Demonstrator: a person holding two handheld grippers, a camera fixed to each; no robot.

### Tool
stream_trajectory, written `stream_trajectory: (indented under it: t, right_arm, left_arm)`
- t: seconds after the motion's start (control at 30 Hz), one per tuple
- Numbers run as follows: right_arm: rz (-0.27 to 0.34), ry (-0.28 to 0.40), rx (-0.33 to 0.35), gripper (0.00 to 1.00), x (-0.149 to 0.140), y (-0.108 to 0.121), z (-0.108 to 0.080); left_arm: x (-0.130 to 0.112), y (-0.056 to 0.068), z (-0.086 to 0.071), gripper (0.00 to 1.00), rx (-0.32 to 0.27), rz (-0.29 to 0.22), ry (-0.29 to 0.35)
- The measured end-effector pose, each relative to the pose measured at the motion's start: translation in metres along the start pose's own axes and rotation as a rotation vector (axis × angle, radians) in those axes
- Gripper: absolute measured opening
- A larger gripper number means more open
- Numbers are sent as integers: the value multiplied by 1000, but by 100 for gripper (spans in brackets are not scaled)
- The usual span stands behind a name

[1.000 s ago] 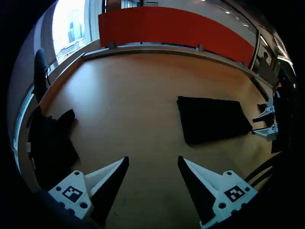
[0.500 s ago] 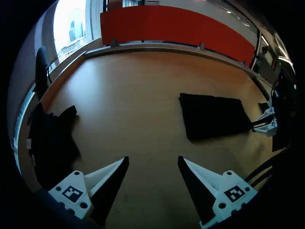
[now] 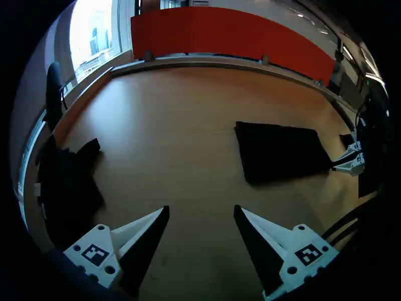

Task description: Fold towel

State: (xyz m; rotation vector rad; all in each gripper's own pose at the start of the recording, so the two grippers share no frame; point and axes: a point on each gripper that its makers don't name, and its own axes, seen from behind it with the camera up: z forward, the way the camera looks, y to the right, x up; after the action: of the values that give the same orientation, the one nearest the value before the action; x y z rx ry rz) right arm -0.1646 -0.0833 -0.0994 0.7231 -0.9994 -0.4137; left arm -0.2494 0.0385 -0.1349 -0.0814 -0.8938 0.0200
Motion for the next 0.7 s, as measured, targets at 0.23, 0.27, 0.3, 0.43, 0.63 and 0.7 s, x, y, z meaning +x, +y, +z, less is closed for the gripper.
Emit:
stream_trajectory:
  t: [0.23,0.27,0.3,0.43,0.63,0.7]
  right_arm:
    - [3,12,-20,3,6,5,0]
    - [3,15,-23,3,7,5,0]
    - [4,18,-26,3,8,6,-1]
    - [7,40,-39,3,20,9,-10]
    - [-2,85,-67,3,45,15,-28]
    - [-7,100,-76,3,54,17,-35]
  left_arm:
    - [-1,-1,0,95,1,-1,-3]
    - [-1,-1,1,95,1,-1,-3]
    - [-1,-1,1,95,2,-1,-3]
    - [0,-1,1,95,1,-1,-2]
    - [3,-1,1,95,-2,-1,1]
    - [4,-1,1,95,-2,0,3]
